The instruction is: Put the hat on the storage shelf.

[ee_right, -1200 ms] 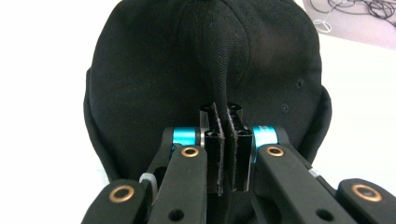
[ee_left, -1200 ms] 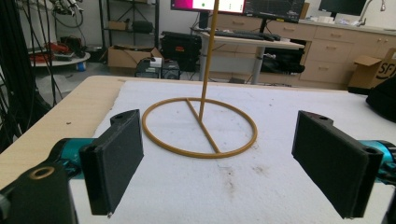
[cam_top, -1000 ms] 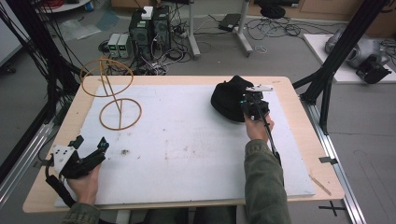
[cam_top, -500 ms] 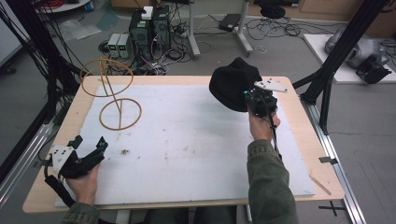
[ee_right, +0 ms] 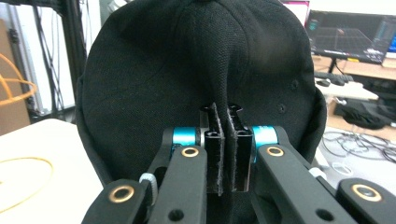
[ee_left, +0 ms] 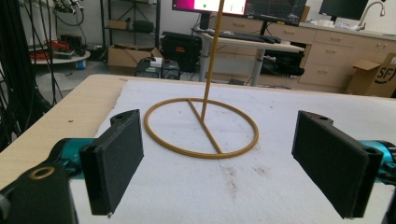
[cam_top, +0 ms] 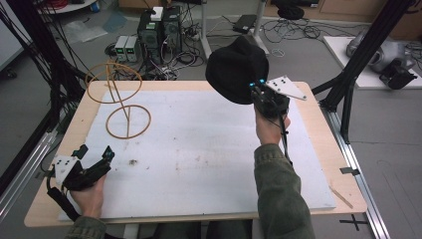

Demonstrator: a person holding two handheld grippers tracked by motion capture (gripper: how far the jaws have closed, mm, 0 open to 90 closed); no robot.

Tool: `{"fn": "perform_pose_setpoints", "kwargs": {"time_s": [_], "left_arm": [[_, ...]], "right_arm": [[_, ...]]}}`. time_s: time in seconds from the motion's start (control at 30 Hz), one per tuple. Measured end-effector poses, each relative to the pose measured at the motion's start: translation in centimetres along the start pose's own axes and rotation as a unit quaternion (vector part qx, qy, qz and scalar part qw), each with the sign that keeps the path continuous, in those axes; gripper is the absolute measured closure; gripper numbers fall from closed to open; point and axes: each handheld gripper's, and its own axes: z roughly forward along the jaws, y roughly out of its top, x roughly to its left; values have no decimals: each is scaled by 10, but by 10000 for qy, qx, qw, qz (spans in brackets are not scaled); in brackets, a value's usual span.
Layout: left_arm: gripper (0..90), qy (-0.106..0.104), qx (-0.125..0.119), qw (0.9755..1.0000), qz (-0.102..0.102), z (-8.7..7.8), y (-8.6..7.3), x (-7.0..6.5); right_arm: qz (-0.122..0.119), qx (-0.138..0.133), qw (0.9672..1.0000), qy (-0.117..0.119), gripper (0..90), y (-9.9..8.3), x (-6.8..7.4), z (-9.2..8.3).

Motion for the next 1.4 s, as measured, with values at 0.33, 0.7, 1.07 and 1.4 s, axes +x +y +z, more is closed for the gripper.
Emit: {"fn": "perform_pose_setpoints", "kwargs": {"time_s": [0.33, 0.7, 1.07, 1.4], "left_arm": [[167, -30, 11, 10000, 3, 2, 0, 0], [168, -91, 69, 9999, -21, 3, -1, -1], [168, -113, 95, 9999, -11, 4, -2, -1], [168, -164, 189, 9997, -50, 5, -2, -1]], "right_arm": [[-100, -95, 9994, 332, 877, 24, 35, 19], [-191, -197, 9978, 600, 877, 48, 75, 44], [-153, -266, 9952, 925, 877, 60, 124, 77], [25, -400, 9890, 1423, 876, 73, 186, 105]]}}
